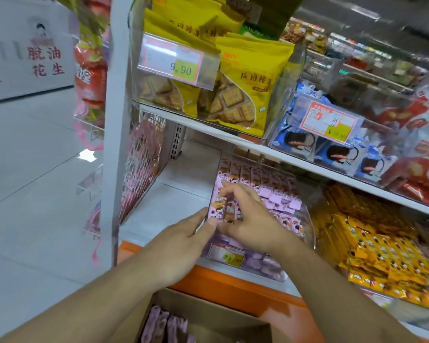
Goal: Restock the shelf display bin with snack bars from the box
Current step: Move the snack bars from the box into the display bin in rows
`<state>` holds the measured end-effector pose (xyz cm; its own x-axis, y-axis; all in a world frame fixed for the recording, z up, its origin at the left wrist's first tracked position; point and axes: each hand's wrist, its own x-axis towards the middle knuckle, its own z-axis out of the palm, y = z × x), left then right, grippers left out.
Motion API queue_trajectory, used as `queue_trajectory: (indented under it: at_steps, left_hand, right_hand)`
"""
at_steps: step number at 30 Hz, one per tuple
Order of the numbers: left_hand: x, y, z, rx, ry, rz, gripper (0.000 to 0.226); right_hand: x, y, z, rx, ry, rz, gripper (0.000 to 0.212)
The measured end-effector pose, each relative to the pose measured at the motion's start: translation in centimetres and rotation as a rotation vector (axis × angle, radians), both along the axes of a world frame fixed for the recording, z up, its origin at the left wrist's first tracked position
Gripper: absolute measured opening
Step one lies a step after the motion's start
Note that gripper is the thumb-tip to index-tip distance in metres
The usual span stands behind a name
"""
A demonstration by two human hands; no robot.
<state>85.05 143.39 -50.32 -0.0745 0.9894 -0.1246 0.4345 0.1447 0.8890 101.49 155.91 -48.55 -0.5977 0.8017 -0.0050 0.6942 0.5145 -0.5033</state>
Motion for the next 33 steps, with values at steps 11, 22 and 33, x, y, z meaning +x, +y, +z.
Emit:
queue_trajectory:
  at_steps: [11,22,33]
  left_hand:
    - [-0.8,-1.5,-1.7,0.000,0.099,0.060,0.050]
    - [-3.8,-7.8,-17.9,-0.317,0.418,-0.042,0.064]
    - [-3.1,-8.5,-30.2,-0.130,0.242,0.010,0.050]
  right_hand:
    - [4.4,-7.0,0.4,0.153,0.206,0.023,0.074]
    - [5.1,-12.8,-17.5,-0.532,0.074,-0.113,0.050]
    - [-1.3,-11.1,-37.5,-0.539,0.023,-0.086,0.099]
